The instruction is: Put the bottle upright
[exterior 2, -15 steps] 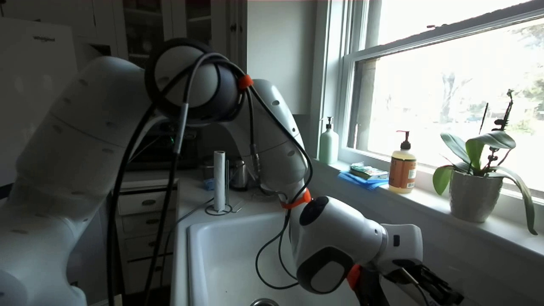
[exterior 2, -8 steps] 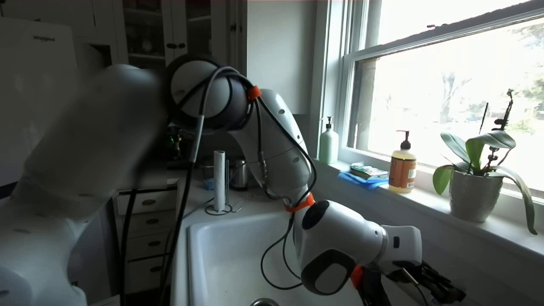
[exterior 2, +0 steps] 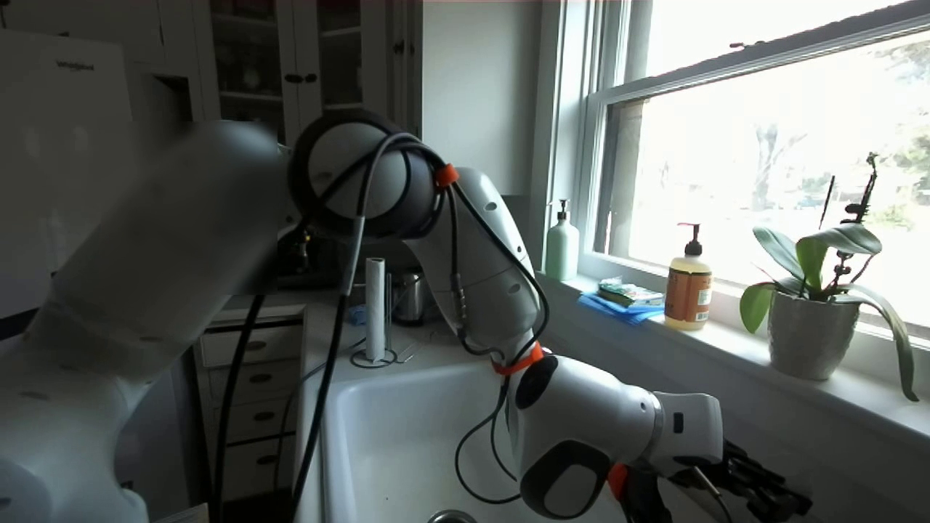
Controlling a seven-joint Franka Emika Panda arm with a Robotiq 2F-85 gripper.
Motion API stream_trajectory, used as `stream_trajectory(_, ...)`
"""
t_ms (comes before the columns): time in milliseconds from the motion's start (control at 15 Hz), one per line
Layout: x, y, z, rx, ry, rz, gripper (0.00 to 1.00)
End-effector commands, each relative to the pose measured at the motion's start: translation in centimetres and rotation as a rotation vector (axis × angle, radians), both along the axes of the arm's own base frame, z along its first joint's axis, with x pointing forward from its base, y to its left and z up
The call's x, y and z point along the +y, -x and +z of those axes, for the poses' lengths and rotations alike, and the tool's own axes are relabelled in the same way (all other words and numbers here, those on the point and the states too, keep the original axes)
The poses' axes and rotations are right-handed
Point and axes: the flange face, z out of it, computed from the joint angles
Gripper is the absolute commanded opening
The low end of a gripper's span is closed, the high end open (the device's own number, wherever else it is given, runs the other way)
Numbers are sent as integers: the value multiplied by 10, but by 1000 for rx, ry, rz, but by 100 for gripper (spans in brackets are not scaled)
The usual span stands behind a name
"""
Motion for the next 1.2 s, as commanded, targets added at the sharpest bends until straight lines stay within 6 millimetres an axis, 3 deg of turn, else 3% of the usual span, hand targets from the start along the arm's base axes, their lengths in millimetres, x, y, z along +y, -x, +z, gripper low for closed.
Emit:
stream_trajectory(0,-10,0,-11,-14,22,-29,8)
stream_trajectory(333,-12,-1,-17,1,38,-34,8)
stream_trajectory(400,-13,-2,-18,7,43,-37,15)
stream_trajectory(467,-13,-2,-18,10,45,-38,53)
stream_trajectory(667,-13,-5,-19,10,52,-41,69)
stream_trajectory(933,-11,-7,-15,14,46,-36,97)
stream_trajectory(1133,-10,-7,-9,18,39,-38,100)
